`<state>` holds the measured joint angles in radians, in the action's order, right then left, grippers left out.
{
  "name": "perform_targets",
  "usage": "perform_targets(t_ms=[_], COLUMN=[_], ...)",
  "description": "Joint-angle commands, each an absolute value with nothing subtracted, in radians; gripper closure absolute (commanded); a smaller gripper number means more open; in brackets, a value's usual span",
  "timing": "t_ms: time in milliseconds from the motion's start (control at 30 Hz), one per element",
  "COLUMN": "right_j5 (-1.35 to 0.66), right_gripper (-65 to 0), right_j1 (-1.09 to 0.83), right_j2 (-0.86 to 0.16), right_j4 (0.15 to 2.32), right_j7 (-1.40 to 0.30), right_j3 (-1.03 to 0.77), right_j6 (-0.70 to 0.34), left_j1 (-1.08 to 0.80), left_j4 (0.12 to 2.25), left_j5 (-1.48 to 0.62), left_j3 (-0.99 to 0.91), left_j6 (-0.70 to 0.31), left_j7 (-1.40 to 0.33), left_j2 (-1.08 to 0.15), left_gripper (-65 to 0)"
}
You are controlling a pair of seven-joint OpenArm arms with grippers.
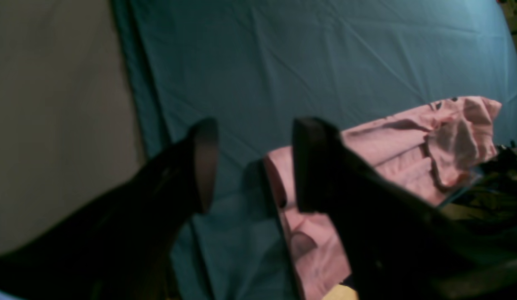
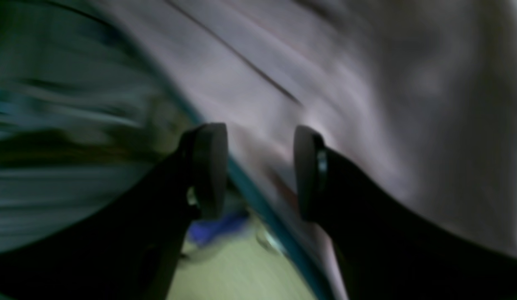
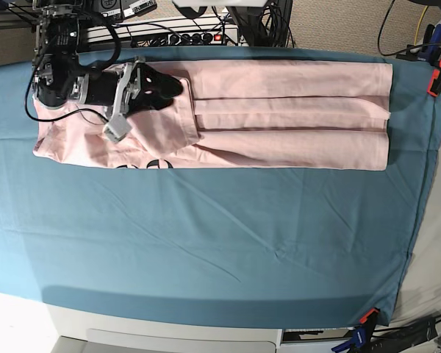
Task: Fold the T-shirt properly
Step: 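Release the folded corner and raise the right gripper above the strip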
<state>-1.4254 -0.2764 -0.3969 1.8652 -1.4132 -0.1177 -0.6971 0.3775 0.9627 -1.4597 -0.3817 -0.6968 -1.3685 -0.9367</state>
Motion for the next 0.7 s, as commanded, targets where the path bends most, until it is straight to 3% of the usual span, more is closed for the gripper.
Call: perform_targets(t_ms=[0,333,467,667], right_j5=[-1.484,-1.47,-1.169,-0.706], right_gripper=[-26.8,-26.8,-26.7,-26.7], right_j1=[-0.265,-0.238,-0.19,-0.101], right_j2=[-0.406,-0.407,-0.407,-0.407], right_j4=[1.88,1.884,1.884,1.884], right_j7=[-1.396,-1.396,-1.391,-1.133], right_j3=[-0.126,-0.126,-0.126,-0.126], right_j6=[-0.698,-0.698,-0.698,-0.698], left_j1=[0.399,0.398,0.371,0.267], left_j4=[0.975,0.975,0.975,0.975], left_j5=[-1.484,-1.484,-1.484,-1.484], left_j3=[-0.39,-0.39,-0.39,-0.39], left_j6=[-0.698,-0.698,-0.698,-0.698], left_j7=[-1.353,-1.353,-1.353,-1.353], left_j2=[-0.97,-0.969,-0.969,-0.938], left_gripper=[-29.8,-29.8,-29.8,-29.8])
